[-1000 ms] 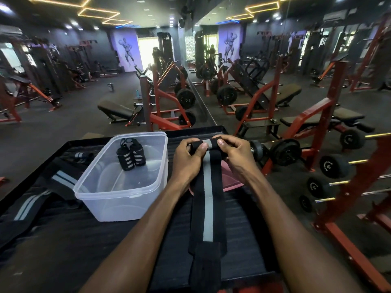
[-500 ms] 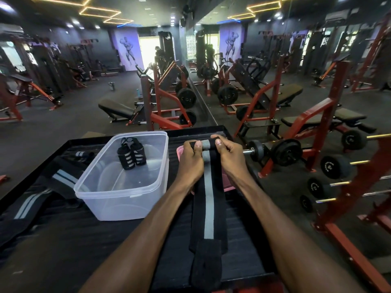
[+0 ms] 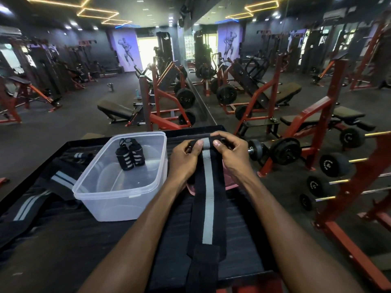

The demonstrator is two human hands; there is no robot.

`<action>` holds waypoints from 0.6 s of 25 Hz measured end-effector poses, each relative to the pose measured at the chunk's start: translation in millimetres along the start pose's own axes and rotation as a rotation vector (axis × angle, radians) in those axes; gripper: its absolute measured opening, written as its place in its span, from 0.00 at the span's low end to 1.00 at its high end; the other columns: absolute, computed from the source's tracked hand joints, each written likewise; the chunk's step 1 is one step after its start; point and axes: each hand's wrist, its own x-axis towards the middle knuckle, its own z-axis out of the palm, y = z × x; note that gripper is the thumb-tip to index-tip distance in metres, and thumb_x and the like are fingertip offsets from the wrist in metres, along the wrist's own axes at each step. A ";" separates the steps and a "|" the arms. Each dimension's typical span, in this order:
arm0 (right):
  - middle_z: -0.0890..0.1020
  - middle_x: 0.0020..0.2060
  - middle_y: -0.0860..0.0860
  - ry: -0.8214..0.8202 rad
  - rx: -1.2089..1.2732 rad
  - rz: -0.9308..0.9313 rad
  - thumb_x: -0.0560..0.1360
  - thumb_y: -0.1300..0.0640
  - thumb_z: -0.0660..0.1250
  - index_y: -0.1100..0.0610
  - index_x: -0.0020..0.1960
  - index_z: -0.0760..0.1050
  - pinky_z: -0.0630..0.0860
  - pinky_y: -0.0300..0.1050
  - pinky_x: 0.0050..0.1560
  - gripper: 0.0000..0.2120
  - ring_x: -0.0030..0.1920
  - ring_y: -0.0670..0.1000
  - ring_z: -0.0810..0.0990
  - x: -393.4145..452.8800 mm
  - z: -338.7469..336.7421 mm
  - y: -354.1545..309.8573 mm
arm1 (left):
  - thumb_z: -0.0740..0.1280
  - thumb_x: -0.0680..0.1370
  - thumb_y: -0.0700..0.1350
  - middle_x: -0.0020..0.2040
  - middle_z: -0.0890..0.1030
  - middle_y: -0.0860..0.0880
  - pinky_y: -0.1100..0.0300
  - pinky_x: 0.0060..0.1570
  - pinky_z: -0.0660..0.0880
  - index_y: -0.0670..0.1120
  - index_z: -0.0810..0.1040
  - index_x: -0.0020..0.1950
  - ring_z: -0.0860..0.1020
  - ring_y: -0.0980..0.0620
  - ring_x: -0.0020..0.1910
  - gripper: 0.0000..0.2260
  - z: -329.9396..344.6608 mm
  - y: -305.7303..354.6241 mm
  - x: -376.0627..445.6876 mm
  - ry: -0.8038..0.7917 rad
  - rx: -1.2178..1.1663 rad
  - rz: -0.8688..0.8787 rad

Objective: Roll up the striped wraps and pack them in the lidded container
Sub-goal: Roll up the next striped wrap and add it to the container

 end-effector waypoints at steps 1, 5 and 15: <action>0.85 0.48 0.55 -0.020 0.020 0.008 0.73 0.71 0.68 0.57 0.49 0.83 0.79 0.50 0.59 0.12 0.51 0.51 0.84 0.8 -0.1 0.2 | 0.69 0.79 0.48 0.48 0.86 0.52 0.48 0.59 0.79 0.50 0.84 0.51 0.84 0.54 0.50 0.05 -1.3 -0.5 0.9 0.019 0.017 0.007; 0.83 0.44 0.53 -0.112 0.132 0.245 0.74 0.62 0.71 0.53 0.45 0.84 0.78 0.54 0.50 0.06 0.48 0.53 0.82 4.5 -1.8 1.1 | 0.71 0.76 0.40 0.46 0.86 0.54 0.51 0.57 0.80 0.52 0.84 0.48 0.83 0.54 0.49 0.07 -5.2 0.3 2.1 0.071 0.005 0.055; 0.85 0.45 0.51 -0.116 -0.078 0.013 0.73 0.64 0.70 0.53 0.45 0.83 0.77 0.50 0.57 0.08 0.50 0.52 0.82 7.2 -3.2 7.8 | 0.69 0.78 0.51 0.46 0.87 0.47 0.44 0.57 0.80 0.47 0.84 0.51 0.85 0.47 0.49 0.09 -3.7 1.5 0.8 -0.037 -0.072 -0.109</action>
